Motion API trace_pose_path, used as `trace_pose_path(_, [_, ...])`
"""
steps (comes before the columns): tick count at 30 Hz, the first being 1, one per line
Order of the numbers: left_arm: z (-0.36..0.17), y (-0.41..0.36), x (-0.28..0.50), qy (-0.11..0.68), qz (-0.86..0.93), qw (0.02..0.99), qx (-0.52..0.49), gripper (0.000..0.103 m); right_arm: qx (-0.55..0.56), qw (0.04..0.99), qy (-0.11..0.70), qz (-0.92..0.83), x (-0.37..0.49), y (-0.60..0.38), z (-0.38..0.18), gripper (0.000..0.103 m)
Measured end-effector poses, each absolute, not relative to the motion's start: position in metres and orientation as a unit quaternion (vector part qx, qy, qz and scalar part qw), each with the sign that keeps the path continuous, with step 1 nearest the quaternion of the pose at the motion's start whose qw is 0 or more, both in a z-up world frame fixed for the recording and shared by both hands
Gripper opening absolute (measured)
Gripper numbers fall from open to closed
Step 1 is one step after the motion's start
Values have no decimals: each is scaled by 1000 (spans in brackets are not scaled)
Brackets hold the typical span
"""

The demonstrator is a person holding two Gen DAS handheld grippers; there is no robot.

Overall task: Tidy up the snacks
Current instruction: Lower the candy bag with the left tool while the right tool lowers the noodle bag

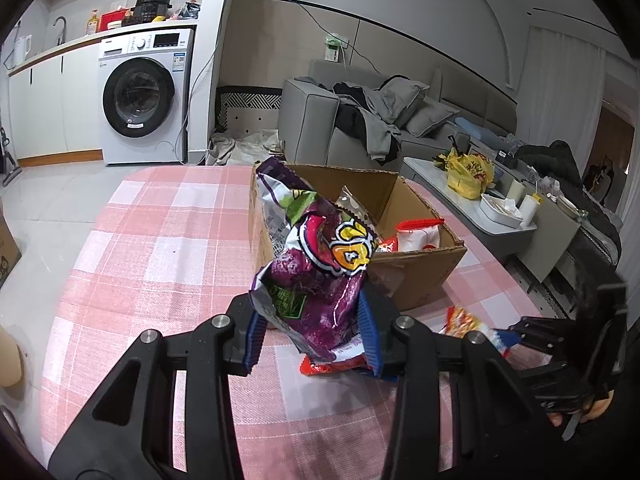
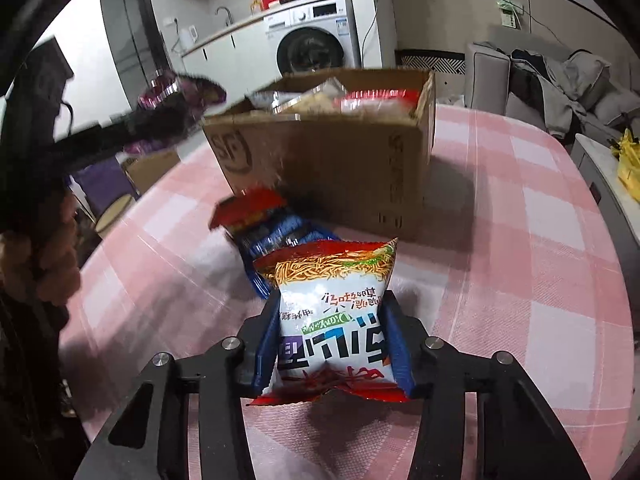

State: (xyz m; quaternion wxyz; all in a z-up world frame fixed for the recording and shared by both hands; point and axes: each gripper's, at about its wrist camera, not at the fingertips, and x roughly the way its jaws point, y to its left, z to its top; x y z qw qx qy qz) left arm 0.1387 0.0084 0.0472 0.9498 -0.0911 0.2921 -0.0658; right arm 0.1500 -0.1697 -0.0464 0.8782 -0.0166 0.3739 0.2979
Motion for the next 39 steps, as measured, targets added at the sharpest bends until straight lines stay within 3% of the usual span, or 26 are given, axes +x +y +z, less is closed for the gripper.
trace_pose_path(17, [65, 12, 159, 273, -61, 957, -79, 37, 44, 910, 284, 300, 168, -177, 45, 47])
trace_pose_path(39, [60, 3, 240, 284, -49, 954, -80, 37, 122, 916, 255, 284, 243, -160, 59, 47])
